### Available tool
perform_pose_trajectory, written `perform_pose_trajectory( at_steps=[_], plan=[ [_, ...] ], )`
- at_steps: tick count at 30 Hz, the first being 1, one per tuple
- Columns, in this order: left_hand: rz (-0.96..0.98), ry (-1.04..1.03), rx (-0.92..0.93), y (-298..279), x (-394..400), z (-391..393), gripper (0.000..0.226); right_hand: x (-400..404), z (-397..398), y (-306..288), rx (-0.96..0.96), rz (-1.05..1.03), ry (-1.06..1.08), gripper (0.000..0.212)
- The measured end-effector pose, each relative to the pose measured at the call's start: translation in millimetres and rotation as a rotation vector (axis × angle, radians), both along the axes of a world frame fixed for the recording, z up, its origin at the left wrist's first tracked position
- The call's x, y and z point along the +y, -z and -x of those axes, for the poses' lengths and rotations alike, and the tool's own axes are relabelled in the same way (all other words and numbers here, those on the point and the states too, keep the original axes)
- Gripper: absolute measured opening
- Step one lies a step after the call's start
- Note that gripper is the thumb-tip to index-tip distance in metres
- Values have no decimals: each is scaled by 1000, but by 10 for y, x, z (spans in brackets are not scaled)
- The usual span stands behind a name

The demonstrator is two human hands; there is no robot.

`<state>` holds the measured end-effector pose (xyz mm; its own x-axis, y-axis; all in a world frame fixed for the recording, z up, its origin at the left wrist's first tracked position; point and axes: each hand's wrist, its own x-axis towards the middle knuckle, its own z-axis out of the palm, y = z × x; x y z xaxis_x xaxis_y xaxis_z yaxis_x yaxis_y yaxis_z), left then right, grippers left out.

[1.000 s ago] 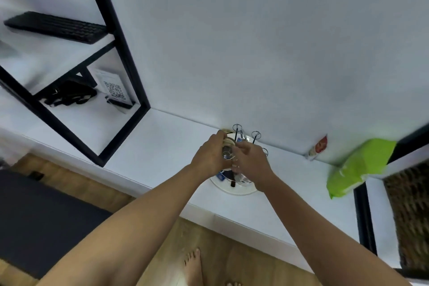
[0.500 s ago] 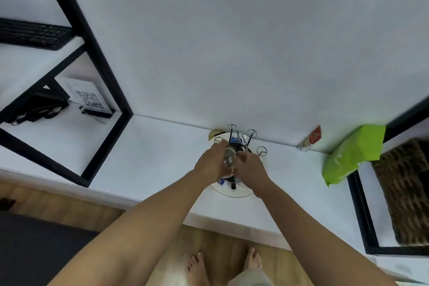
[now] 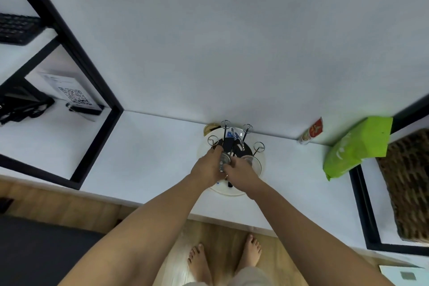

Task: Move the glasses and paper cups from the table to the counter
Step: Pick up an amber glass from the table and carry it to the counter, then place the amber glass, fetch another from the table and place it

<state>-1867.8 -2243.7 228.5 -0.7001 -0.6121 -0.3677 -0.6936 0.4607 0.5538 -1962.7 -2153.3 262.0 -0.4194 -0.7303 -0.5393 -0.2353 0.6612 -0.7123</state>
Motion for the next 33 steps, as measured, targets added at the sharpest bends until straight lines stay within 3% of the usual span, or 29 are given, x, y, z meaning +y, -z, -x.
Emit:
perform_pose_trajectory(
  at_steps=[10, 15, 18, 26, 33],
  plan=[
    [22, 71, -80, -100, -98, 117, 77, -92, 139, -137, 25, -7, -85, 21],
    [89, 183, -150, -574, -404, 244, 46, -320, 307, -597, 174, 46, -189, 28],
    [225, 174, -87, -1067, -673, 319, 51, -477, 438, -997, 249, 192, -167, 18],
    [640, -69, 426, -2357, -1119, 178, 78, -733, 664, -2066, 520, 695, -7, 50],
    [703, -111, 476, -2664, -1148, -33, 80, -749, 533, -2317, 561, 804, 12, 50]
  ],
)
